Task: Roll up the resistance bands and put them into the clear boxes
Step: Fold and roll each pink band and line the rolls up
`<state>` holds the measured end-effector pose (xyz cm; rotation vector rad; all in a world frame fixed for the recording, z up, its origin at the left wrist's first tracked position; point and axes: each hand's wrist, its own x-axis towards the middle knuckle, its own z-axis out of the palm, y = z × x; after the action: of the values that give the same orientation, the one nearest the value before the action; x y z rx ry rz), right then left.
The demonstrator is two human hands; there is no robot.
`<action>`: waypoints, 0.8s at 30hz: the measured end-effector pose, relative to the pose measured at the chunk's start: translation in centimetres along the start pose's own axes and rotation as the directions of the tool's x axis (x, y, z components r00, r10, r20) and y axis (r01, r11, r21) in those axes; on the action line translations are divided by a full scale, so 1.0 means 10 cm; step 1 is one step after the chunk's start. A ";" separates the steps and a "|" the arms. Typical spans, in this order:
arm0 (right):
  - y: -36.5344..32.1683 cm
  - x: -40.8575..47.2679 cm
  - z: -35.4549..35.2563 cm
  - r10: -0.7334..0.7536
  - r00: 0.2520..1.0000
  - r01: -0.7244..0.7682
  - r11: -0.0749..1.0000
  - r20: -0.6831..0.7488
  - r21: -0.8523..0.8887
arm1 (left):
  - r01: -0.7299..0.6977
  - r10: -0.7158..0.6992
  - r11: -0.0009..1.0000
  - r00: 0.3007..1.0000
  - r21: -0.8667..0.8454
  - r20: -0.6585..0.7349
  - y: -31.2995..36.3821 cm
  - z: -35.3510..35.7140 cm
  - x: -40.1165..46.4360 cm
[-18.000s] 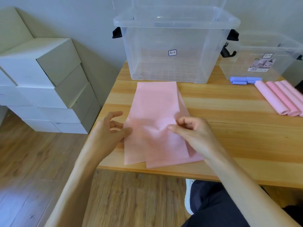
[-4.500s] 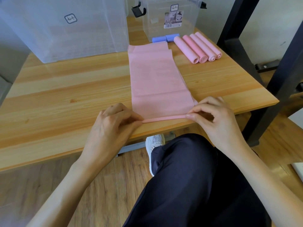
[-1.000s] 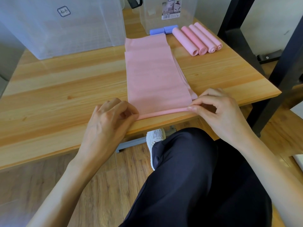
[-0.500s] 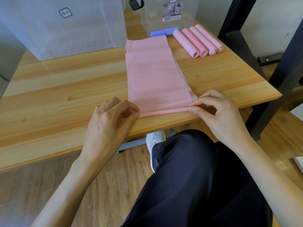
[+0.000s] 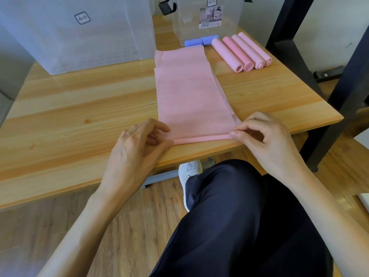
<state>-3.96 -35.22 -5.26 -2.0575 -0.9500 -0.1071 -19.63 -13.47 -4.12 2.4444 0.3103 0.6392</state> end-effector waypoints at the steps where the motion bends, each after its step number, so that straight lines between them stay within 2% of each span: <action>1: 0.00 -0.01 -0.01 0.006 1.000 -0.006 1.000 0.001 -0.003 | -0.008 0.008 1.000 1.000 0.003 0.005 0.01 0.00 0.00; 5: -0.02 0.00 -0.01 0.024 1.000 -0.024 1.000 -0.008 -0.005 | -0.019 0.018 0.997 1.000 0.081 0.016 -0.03 0.00 -0.01; 11: -0.01 0.01 -0.01 0.060 0.998 -0.060 0.998 0.000 0.037 | -0.001 -0.001 0.998 0.999 0.060 0.035 -0.05 -0.01 0.01; 15: -0.01 0.01 -0.03 0.022 1.000 -0.022 1.000 0.016 -0.005 | 0.001 -0.002 1.000 1.000 0.026 0.023 -0.03 -0.02 0.00; 19: -0.01 0.02 -0.03 0.046 0.999 -0.045 0.999 0.025 -0.025 | -0.038 0.033 0.996 0.998 0.079 0.061 -0.06 -0.02 0.00; 24: 0.01 0.01 -0.02 0.049 0.998 -0.050 0.999 0.031 0.019 | 0.004 -0.010 0.997 0.997 0.082 0.075 -0.07 -0.03 0.01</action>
<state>-3.79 -35.39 -5.13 -2.0679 -0.9141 -0.0400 -19.76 -12.78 -4.29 2.5371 0.3199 0.5392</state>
